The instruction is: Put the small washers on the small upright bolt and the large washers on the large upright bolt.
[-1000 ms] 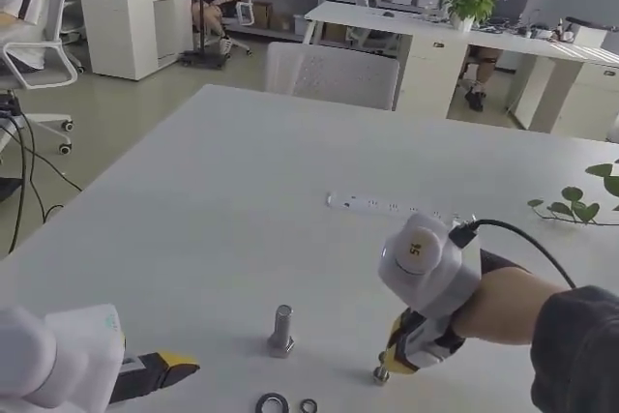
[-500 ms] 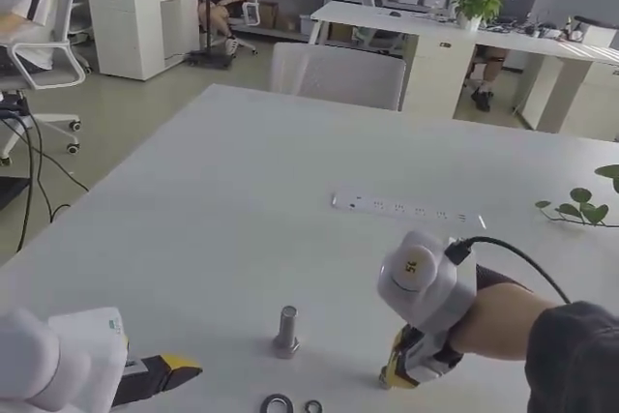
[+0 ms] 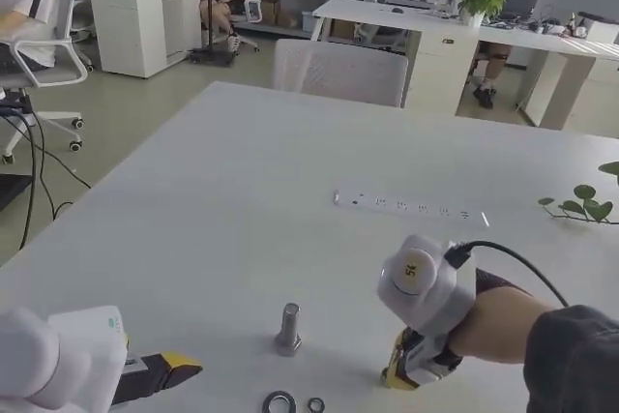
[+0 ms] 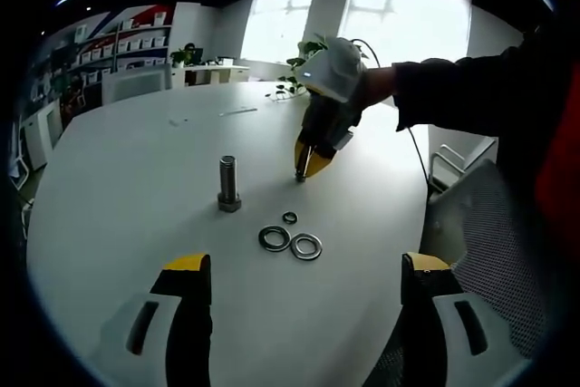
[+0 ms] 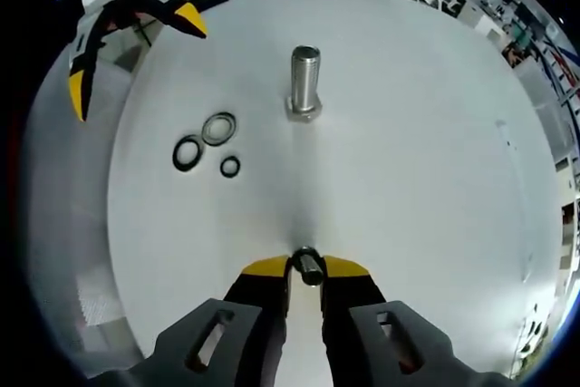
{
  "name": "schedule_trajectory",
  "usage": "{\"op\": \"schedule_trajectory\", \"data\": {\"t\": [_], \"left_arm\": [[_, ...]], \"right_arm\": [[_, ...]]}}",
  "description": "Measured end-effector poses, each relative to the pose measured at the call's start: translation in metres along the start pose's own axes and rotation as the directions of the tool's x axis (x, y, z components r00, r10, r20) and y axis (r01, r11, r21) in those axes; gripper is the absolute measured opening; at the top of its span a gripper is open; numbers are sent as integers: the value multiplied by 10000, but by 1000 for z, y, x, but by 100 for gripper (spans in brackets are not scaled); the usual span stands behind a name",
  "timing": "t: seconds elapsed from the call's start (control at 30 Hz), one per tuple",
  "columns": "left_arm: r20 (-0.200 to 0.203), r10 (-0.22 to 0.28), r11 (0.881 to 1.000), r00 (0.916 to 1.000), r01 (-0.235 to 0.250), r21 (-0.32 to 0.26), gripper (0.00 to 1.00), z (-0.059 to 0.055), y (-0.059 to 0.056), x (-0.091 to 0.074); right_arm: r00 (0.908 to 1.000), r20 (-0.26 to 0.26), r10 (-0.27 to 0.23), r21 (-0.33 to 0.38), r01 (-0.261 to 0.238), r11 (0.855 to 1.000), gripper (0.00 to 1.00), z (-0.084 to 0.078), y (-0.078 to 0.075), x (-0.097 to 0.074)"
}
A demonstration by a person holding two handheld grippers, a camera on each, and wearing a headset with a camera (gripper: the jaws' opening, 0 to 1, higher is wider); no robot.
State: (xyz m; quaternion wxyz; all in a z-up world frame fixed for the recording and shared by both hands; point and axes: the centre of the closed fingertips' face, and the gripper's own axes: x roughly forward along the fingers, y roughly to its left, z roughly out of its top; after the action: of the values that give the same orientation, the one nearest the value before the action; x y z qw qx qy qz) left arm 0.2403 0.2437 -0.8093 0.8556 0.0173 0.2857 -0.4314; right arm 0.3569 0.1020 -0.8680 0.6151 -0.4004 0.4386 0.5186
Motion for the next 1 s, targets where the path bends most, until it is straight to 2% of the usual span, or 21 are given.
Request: {"op": "schedule_trajectory", "data": {"t": [0.47, 1.0], "left_arm": [[12, 6, 10000, 10000, -6, 6, 86, 1, 3, 0], [15, -8, 10000, 10000, 8, 29, 86, 1, 6, 2]], "right_arm": [[9999, 104, -110, 53, 109, 9999, 16, 2, -3, -1], [9992, 281, -288, 198, 283, 9994, 25, 0, -7, -5]]}}
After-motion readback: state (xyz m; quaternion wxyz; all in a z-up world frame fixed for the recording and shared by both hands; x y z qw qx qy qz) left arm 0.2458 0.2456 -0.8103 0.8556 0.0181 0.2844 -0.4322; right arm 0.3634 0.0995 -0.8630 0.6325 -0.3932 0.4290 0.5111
